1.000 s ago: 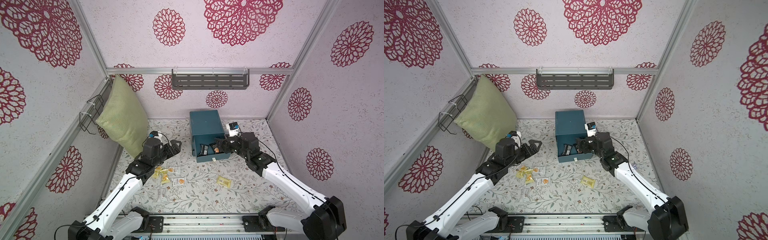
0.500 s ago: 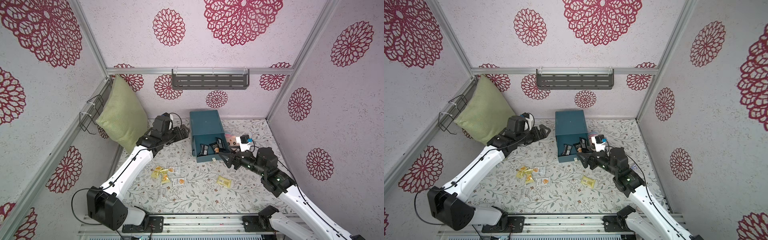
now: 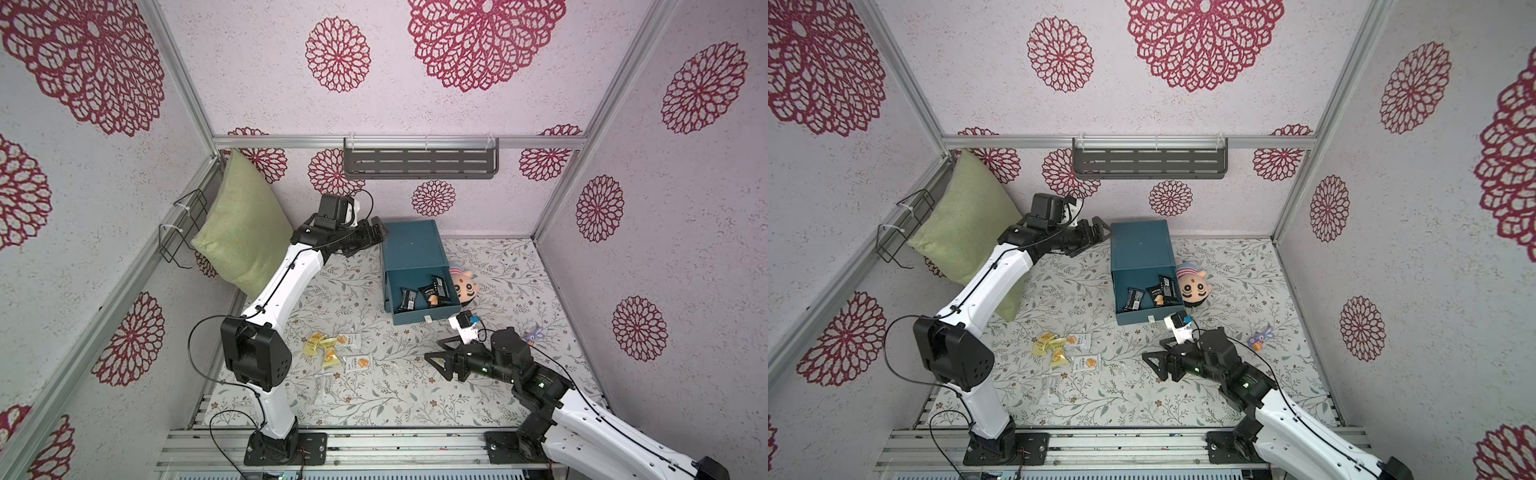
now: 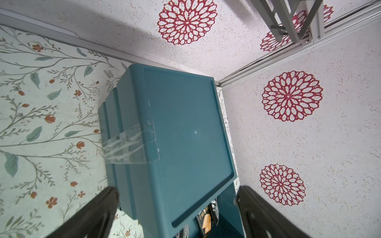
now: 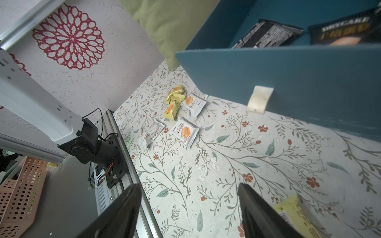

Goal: Place the cookies into the drawer by color
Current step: Close the drawer in the storage box.

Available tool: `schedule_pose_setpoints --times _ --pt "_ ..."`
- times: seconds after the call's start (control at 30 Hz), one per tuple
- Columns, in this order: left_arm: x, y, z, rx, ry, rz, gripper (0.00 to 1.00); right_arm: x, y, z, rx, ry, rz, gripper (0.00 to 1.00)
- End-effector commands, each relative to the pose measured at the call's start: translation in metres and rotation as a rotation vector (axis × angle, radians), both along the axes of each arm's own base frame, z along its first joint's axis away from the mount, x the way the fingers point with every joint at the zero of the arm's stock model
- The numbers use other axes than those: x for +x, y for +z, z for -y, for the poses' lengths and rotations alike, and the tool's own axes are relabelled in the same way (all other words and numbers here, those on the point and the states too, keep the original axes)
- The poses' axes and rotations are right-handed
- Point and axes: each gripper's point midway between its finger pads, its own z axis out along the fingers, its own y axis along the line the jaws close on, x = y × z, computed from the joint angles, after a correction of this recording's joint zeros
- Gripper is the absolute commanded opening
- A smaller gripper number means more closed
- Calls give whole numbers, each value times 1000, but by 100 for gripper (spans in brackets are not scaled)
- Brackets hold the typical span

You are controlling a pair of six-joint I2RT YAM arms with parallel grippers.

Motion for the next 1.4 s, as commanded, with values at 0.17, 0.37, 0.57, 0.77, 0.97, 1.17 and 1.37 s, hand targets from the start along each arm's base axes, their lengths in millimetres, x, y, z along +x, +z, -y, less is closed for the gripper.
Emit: schedule_pose_setpoints --times 0.17,0.37,0.57,0.77,0.97,1.17,1.37 --pt "10 -63 10 60 -109 -135 85 32 15 -8 40 -138 76 77" --pt "11 -84 13 68 -123 -183 83 57 25 -5 29 -250 105 77" --pt "7 -99 12 72 -124 -226 80 83 40 -6 27 -342 147 77" --pt "7 -101 11 65 -124 -233 79 119 43 -13 17 -386 143 78" --pt "5 -102 11 62 -126 -234 79 148 56 -20 35 -403 160 78" --pt "4 -103 11 62 -125 -235 80 176 55 -22 47 -439 154 78" --pt "4 -104 11 57 -124 -238 80 198 51 -24 83 -492 154 75"
